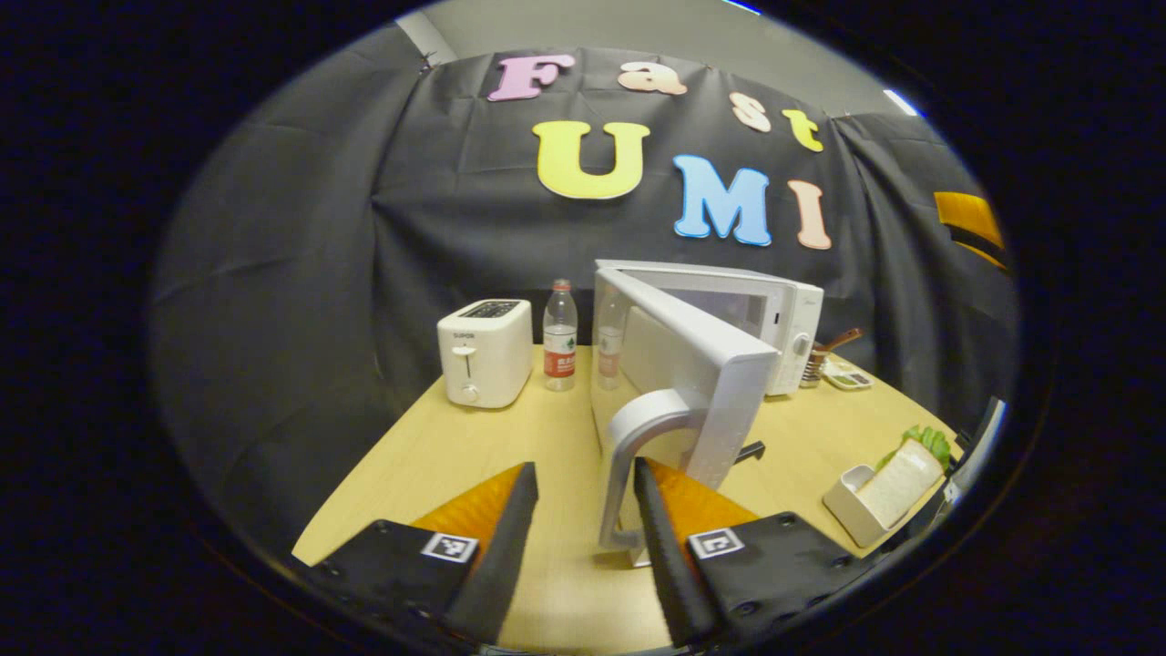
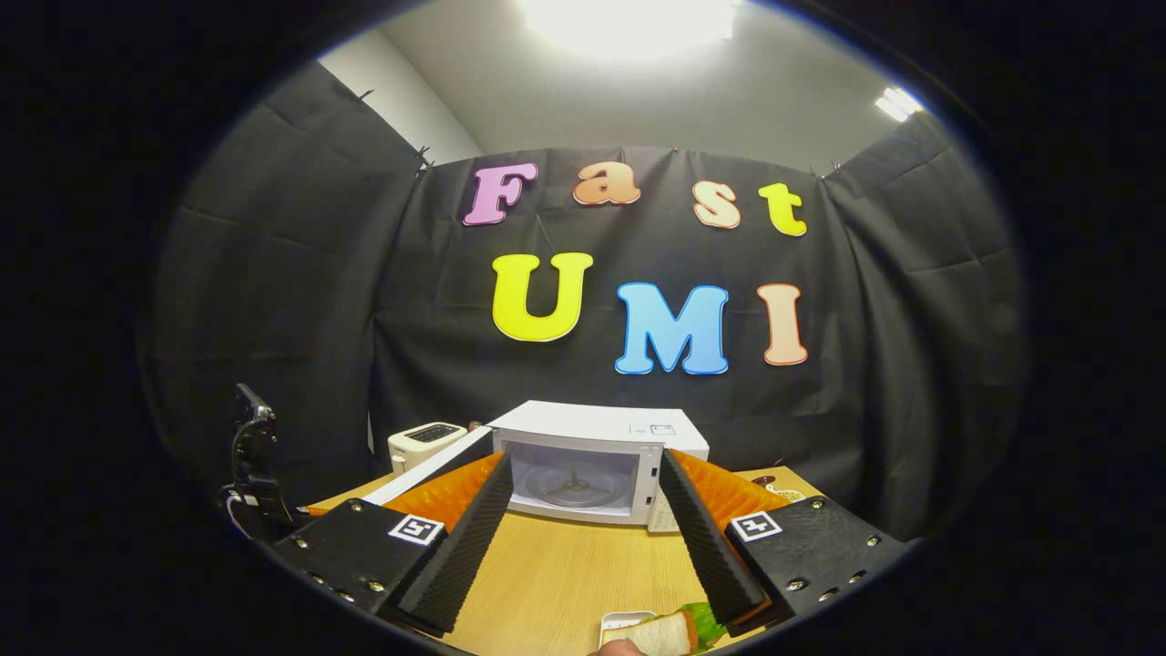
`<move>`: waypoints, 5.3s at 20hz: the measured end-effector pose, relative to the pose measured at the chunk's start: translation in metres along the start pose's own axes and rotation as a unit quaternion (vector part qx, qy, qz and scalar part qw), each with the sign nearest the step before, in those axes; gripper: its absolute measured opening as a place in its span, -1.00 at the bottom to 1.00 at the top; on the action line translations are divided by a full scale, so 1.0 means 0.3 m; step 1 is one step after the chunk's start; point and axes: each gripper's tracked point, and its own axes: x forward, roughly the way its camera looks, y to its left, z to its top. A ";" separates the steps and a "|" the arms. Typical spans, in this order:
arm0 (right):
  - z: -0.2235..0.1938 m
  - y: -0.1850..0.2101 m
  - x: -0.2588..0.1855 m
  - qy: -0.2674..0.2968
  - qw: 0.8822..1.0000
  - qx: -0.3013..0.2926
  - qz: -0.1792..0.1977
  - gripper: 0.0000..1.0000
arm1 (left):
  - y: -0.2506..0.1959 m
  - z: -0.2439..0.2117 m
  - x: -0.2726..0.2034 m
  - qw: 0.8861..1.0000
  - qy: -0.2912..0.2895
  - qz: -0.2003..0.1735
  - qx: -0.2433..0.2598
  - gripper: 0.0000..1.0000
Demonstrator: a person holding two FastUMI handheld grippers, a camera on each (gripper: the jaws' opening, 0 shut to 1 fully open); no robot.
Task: Open the microwave oven with the left hand, put the food in, and close the microwave oven.
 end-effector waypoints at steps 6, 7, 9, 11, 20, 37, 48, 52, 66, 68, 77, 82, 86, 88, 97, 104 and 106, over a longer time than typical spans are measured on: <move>-0.046 -0.158 0.021 0.033 0.999 0.002 0.006 0.97 | 0.029 0.133 -0.155 0.996 -0.049 0.077 -0.022 0.91; -0.063 -0.183 0.027 0.044 0.999 0.005 0.011 0.96 | 0.024 0.167 -0.182 0.994 -0.061 0.086 -0.022 0.91; -0.118 -0.226 0.038 0.071 0.997 0.016 0.020 0.97 | 0.005 0.249 -0.237 0.991 -0.087 0.098 -0.017 0.92; -0.195 -0.265 0.044 0.113 0.993 0.016 0.028 0.97 | -0.027 0.323 -0.279 0.989 -0.104 0.104 -0.009 0.87; -0.507 -0.369 0.007 0.249 0.964 0.065 0.062 0.98 | -0.157 0.608 -0.405 0.975 -0.191 0.116 -0.002 0.91; -0.957 -0.301 -0.153 0.450 0.848 0.245 0.135 0.85 | -0.291 0.593 -0.485 0.966 -0.194 0.167 0.017 0.87; -0.865 -0.303 -0.161 0.448 0.831 0.258 0.204 -0.38 | -0.377 0.629 -0.541 0.956 -0.217 0.199 0.000 0.87; -0.781 -0.306 -0.119 0.420 0.840 0.274 0.206 -0.38 | -0.371 0.651 -0.516 0.955 -0.222 0.196 0.010 0.87; -0.583 -0.128 0.240 0.326 0.879 0.306 0.167 -0.39 | -0.134 0.723 -0.306 0.964 -0.221 0.146 0.010 0.87; -0.570 -0.096 0.297 0.317 0.882 0.310 0.158 -0.39 | -0.091 0.733 -0.281 0.965 -0.221 0.142 0.007 0.87; -0.566 -0.012 0.555 0.268 0.897 0.338 0.102 -0.38 | 0.087 0.703 -0.203 0.970 -0.199 0.140 0.011 0.87; -0.607 0.027 0.697 0.248 0.898 0.357 0.068 -0.39 | 0.176 0.678 -0.160 0.973 -0.185 0.136 0.007 0.87; -0.633 0.054 0.812 0.230 0.898 0.372 0.049 -0.39 | 0.251 0.677 -0.124 0.974 -0.178 0.141 0.018 0.87; -0.648 0.055 0.873 0.219 0.901 0.373 0.036 -0.40 | 0.282 0.670 -0.115 0.974 -0.170 0.144 0.027 0.87; -0.713 0.041 1.138 0.174 0.902 0.395 -0.015 -0.40 | 0.405 0.603 -0.107 0.975 -0.140 0.171 0.014 0.87; -0.795 0.049 1.258 0.173 0.897 0.404 -0.040 -0.38 | 0.468 0.544 -0.127 0.971 -0.121 0.202 0.025 0.95; -0.842 0.047 1.266 0.196 0.897 0.392 -0.054 -0.27 | 0.478 0.528 -0.130 0.971 -0.116 0.209 0.023 0.93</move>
